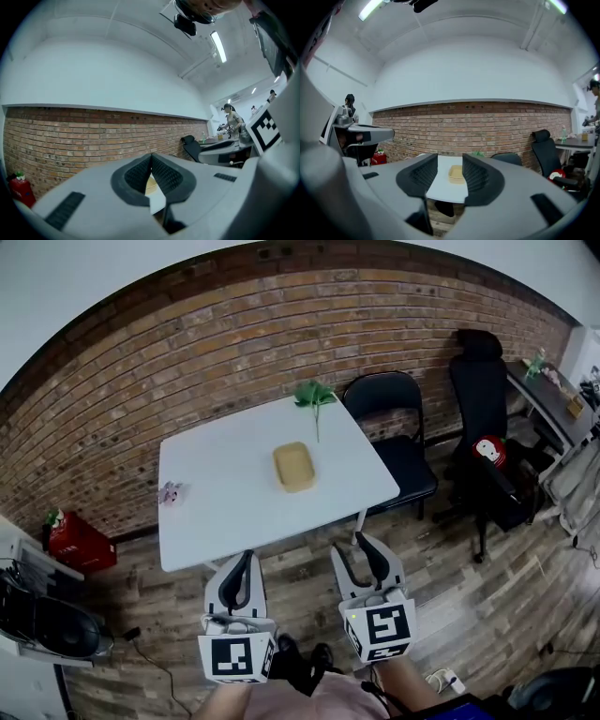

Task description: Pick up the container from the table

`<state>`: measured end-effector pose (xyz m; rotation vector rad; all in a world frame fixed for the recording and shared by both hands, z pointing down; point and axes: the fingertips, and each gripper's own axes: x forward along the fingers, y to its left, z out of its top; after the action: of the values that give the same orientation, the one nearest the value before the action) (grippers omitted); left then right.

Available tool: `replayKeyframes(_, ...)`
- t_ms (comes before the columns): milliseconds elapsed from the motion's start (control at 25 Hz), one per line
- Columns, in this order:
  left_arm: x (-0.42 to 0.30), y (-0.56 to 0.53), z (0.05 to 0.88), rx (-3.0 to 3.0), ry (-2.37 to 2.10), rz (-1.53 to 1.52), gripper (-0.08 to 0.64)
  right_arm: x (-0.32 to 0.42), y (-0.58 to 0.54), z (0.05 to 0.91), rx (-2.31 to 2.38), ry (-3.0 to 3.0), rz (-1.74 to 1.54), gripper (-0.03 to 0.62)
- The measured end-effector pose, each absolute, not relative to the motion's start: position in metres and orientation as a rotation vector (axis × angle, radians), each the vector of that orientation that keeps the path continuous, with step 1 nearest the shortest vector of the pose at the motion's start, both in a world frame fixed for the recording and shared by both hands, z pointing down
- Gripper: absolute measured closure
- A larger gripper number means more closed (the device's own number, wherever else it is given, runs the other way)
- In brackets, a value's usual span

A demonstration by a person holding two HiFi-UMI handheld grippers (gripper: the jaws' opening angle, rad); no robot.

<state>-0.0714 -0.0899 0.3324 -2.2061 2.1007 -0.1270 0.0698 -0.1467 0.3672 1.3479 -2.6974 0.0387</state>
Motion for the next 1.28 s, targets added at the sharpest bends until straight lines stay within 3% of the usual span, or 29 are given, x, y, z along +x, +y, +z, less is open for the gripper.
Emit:
replayKeyframes(520,-0.106,-0.152,0.347,-2.165,2.161,-0.125,0.551,0.038,-0.215,0.382,1.288,-2.692,0.030,0.428)
replayKeyframes(1280,-0.193,-0.330,0.358,-2.201,2.170,-0.054,0.551,-0.031,-0.391,0.398,1.318,-2.603,0.034,0.431)
